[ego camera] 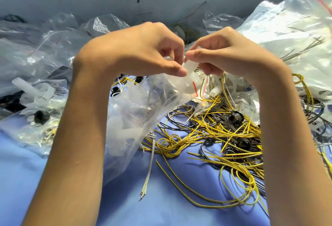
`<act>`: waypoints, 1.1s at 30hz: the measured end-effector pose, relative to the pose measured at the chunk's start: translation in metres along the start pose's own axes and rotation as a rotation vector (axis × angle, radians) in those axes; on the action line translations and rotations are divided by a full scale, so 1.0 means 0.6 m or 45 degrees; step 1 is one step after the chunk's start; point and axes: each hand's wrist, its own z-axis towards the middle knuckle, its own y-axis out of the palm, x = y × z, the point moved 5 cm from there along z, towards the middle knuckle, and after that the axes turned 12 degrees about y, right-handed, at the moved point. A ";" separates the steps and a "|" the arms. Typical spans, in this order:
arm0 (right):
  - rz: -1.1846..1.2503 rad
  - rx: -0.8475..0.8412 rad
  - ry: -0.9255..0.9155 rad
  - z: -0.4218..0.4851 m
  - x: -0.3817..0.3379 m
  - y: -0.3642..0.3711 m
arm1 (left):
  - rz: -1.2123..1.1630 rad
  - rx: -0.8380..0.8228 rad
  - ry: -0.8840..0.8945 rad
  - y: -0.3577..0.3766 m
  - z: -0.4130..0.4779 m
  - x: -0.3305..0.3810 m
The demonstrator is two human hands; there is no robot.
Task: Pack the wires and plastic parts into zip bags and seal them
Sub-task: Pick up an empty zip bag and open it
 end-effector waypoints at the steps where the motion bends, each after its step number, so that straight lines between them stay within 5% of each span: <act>1: 0.015 -0.020 0.003 -0.001 -0.001 0.000 | -0.005 -0.007 0.006 0.002 0.001 0.002; 12: 0.207 -0.294 0.027 -0.005 -0.019 0.035 | -0.034 0.085 0.067 -0.006 0.000 0.007; 33: 0.079 -0.375 0.024 -0.006 -0.021 0.052 | -0.012 0.210 0.172 -0.023 -0.010 0.035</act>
